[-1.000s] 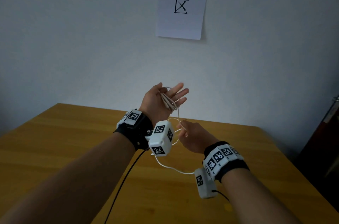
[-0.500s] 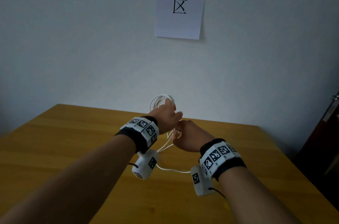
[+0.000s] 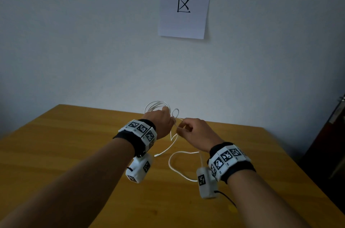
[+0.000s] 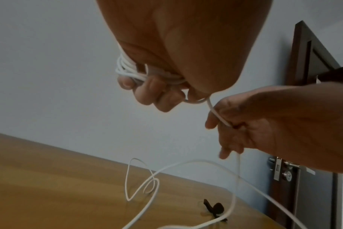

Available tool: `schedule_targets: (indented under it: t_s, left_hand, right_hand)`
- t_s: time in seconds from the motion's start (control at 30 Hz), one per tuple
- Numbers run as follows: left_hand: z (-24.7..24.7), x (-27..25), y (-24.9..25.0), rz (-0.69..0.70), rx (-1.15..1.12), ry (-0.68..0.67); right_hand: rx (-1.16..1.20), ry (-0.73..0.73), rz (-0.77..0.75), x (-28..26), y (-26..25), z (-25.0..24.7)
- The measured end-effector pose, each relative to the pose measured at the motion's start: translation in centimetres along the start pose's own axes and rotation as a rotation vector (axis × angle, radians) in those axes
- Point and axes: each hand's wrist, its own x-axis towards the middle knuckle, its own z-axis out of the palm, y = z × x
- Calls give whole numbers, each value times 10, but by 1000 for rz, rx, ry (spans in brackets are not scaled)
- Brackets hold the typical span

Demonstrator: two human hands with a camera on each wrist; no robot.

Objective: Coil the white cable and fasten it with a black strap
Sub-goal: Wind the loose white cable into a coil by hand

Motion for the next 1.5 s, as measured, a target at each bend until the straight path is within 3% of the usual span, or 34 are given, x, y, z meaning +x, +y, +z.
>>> schedule_targets:
  t_s: [0.3, 0.47, 0.6, 1.1, 1.5]
  left_hand:
    - [6, 2, -4, -85, 3, -13]
    - [8, 4, -3, -57, 89, 5]
    - [11, 4, -4, -106, 14, 46]
    - [15, 12, -13, -118, 152, 76]
    - [8, 7, -12, -139, 157, 90]
  right_hand:
    - [15, 57, -28, 4, 8, 5]
    - [27, 63, -48, 3, 10, 3]
    - [30, 105, -71, 3, 12, 2]
    - [81, 340, 9, 5, 12, 1]
    - [26, 589, -13, 18, 25, 3]
